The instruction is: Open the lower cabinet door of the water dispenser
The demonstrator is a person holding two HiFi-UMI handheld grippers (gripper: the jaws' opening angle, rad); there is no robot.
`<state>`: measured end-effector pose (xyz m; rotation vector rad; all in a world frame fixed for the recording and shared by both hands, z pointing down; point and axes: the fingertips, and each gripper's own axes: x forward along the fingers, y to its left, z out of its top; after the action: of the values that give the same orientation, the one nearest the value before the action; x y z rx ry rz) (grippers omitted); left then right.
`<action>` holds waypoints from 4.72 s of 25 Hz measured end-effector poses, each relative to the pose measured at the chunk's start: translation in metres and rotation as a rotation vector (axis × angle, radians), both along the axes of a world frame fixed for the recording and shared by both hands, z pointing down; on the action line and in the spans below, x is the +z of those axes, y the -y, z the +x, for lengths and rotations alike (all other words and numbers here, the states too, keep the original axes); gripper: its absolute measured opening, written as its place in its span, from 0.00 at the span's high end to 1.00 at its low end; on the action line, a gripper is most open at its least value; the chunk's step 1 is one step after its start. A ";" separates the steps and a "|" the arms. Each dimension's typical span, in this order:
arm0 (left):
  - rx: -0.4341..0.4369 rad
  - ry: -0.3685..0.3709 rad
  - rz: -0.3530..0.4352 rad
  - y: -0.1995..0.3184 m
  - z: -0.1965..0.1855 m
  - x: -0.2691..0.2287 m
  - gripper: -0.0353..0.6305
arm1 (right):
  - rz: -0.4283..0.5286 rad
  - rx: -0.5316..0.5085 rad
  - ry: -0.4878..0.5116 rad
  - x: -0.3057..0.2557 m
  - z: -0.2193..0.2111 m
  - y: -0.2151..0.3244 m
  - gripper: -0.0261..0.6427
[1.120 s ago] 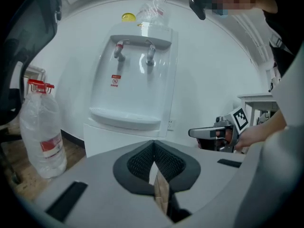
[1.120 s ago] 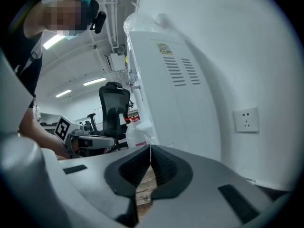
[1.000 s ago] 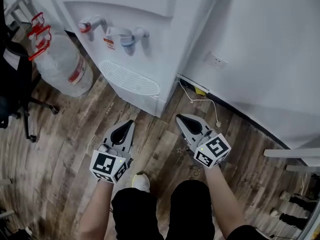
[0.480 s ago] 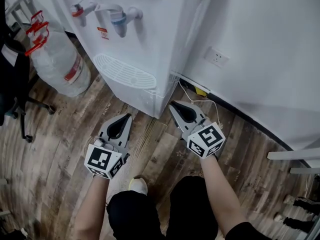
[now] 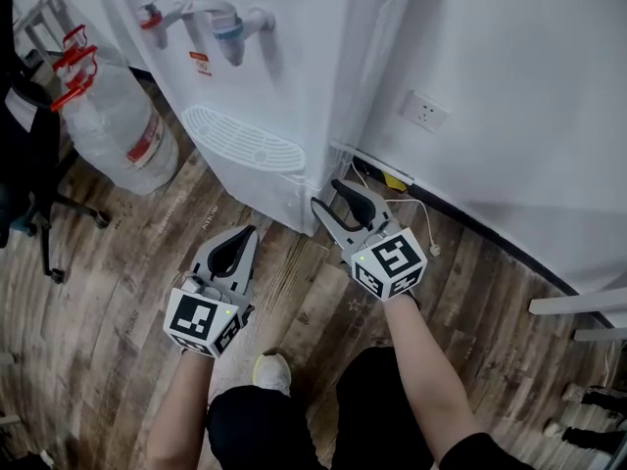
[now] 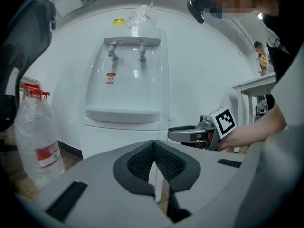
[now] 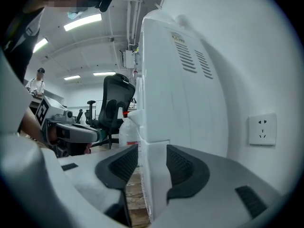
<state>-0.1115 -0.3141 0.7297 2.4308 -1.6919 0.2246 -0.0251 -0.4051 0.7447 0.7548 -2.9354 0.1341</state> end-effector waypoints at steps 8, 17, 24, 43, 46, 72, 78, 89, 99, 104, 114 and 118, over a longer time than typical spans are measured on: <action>-0.020 0.006 0.009 -0.007 -0.009 -0.002 0.93 | 0.018 0.051 -0.026 0.004 -0.009 0.008 0.62; -0.034 0.026 0.030 -0.009 -0.013 -0.007 0.93 | -0.026 0.114 0.008 0.004 -0.006 0.015 0.68; -0.042 0.019 0.030 -0.015 -0.013 -0.005 0.93 | -0.035 0.112 -0.004 0.004 -0.006 0.013 0.69; -0.029 0.040 0.044 -0.022 -0.002 -0.015 0.92 | -0.016 0.041 -0.031 0.005 -0.016 -0.022 0.70; -0.031 0.046 0.045 -0.025 -0.001 -0.016 0.92 | -0.010 0.018 -0.039 0.004 -0.019 -0.031 0.70; -0.087 0.103 0.025 -0.036 -0.008 -0.015 0.68 | -0.010 -0.221 -0.027 0.003 -0.063 -0.113 0.74; -0.112 0.114 0.019 -0.038 -0.016 -0.013 0.63 | -0.005 -0.281 -0.014 0.002 -0.080 -0.132 0.74; -0.168 0.175 0.031 -0.045 -0.034 -0.013 0.56 | -0.021 -0.363 0.002 0.006 -0.103 -0.155 0.75; -0.255 0.267 0.032 -0.059 -0.055 -0.015 0.56 | -0.030 -0.423 0.015 0.007 -0.124 -0.169 0.75; -0.313 0.273 0.018 -0.069 -0.071 -0.012 0.56 | -0.035 -0.461 0.016 0.009 -0.137 -0.179 0.75; -0.399 0.274 -0.001 -0.087 -0.111 -0.009 0.56 | -0.035 -0.492 0.043 0.004 -0.148 -0.185 0.75; -0.430 0.279 -0.010 -0.093 -0.129 -0.007 0.56 | -0.026 -0.490 0.025 0.004 -0.147 -0.184 0.75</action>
<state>-0.2401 -0.2212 0.7224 2.0331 -2.2701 0.5259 -0.1717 -0.2207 0.7484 0.0160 -3.0306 0.1371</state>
